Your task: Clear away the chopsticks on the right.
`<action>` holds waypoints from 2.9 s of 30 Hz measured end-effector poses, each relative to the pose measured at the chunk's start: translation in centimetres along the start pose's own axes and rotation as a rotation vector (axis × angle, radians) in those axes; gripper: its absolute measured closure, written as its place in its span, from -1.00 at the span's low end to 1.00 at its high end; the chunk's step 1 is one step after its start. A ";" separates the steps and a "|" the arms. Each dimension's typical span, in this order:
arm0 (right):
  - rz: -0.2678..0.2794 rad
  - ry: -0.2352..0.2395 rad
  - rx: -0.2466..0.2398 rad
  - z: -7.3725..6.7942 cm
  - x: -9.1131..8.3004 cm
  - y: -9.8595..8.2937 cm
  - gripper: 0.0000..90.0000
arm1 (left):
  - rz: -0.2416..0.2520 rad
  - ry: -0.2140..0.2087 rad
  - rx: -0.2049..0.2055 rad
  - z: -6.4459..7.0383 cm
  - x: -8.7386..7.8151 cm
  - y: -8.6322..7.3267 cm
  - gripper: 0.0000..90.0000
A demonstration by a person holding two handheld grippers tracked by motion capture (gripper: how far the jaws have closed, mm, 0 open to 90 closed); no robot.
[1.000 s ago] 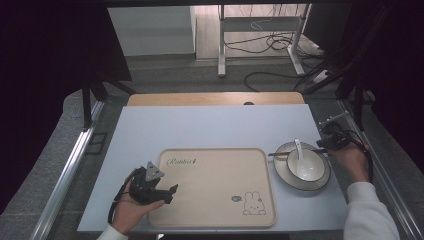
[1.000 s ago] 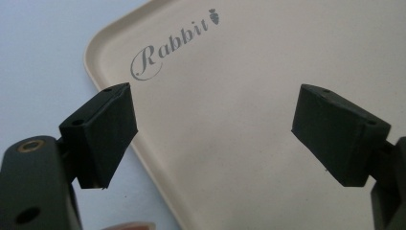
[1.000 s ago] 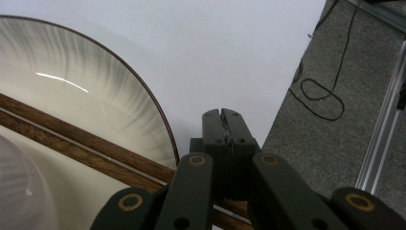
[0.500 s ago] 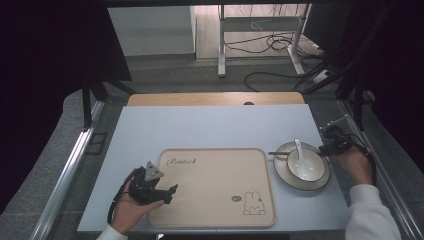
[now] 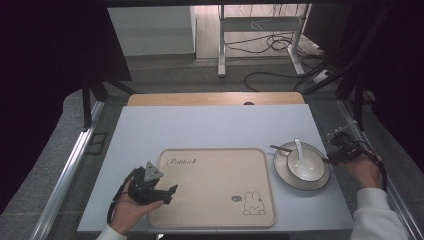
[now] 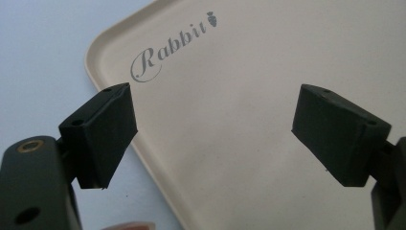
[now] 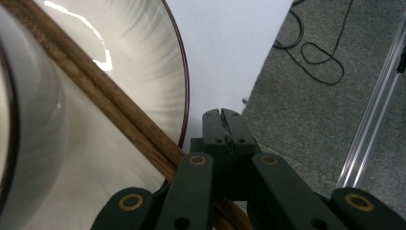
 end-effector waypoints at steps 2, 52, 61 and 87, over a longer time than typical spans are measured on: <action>0.001 0.000 0.005 -0.1 -0.3 -0.2 0.99 | 0.000 0.000 -0.001 0.0 0.0 0.0 -0.66; 0.045 0.129 -0.012 -2.4 -2.6 -0.8 0.99 | -0.001 0.009 0.004 -0.2 0.0 -0.1 -0.66; 0.063 0.125 -0.026 -2.2 -3.3 -0.7 0.85 | -0.002 0.010 0.005 -0.2 0.0 -0.1 -0.66; 0.001 0.126 -0.074 -0.3 -2.0 -3.5 0.50 | -0.002 0.012 0.015 -0.3 0.0 -0.1 -0.66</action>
Point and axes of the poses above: each handheld gripper's, and its own axes: x roughly forward along the jaws, y roughly out of its top, z roughly to its right, the point moved 9 cm from there along x, roughly forward along the jaws, and after that the axes turned 4 degrees about -x, right-handed, at the moved point
